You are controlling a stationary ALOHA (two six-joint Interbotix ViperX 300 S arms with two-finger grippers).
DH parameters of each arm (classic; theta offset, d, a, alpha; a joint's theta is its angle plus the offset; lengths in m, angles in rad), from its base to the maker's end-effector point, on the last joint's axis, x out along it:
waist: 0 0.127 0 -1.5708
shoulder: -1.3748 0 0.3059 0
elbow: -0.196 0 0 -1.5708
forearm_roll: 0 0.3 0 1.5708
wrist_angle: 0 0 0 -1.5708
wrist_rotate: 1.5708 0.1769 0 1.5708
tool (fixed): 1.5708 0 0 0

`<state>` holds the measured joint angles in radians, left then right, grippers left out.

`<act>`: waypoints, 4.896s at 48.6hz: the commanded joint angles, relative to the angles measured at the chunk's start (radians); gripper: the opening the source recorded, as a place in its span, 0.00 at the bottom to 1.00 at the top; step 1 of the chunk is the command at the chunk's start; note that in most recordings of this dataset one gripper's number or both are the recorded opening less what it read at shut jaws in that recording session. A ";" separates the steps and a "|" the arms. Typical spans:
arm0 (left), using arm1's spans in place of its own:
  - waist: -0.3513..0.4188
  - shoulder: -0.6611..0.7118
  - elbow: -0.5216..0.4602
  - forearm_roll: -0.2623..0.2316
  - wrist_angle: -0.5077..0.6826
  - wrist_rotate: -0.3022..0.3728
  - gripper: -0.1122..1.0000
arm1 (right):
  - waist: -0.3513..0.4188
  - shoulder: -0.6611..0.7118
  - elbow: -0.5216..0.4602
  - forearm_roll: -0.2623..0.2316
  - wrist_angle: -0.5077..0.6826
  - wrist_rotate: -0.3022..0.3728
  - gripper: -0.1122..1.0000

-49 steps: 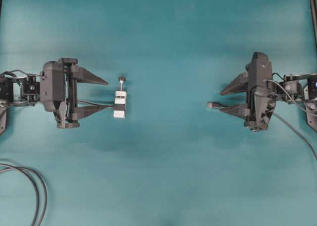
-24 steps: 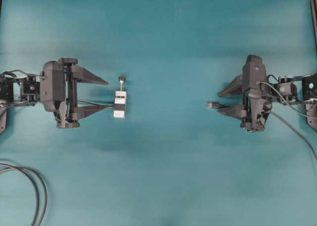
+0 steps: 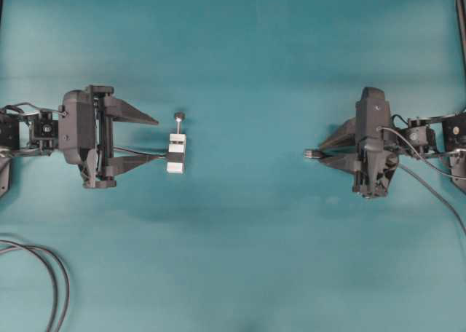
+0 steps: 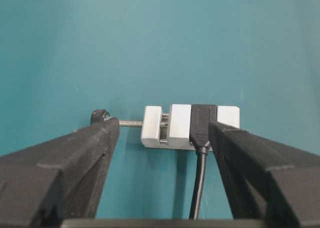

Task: Insert the USB cable into the female connector supported by the left arm.
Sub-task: 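Close the left gripper on the clamp and right gripper on the USB plug, then lift the USB plug with the right gripper and move it leftward, then align the USB plug with the connector held by the left gripper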

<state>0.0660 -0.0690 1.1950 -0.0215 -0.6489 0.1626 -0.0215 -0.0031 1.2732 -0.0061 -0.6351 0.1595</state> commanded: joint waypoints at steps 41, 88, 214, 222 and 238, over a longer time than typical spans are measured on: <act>0.000 -0.002 0.009 -0.002 0.011 0.008 0.85 | 0.035 0.020 -0.020 -0.002 -0.002 0.018 0.33; 0.002 0.138 0.044 0.000 -0.166 0.018 0.85 | 0.021 -0.092 -0.143 -0.006 0.224 -0.025 0.29; 0.000 0.327 -0.017 0.000 -0.330 0.012 0.85 | 0.015 0.196 -0.756 -0.044 0.690 -0.037 0.29; 0.000 0.333 -0.020 0.000 -0.334 0.012 0.85 | 0.015 0.218 -0.781 -0.044 0.692 -0.037 0.29; 0.002 0.350 -0.034 -0.002 -0.339 0.012 0.85 | 0.014 0.250 -0.836 -0.044 0.732 -0.037 0.29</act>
<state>0.0644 0.2853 1.1704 -0.0199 -0.9817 0.1657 -0.0046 0.2562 0.4709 -0.0476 0.0966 0.1212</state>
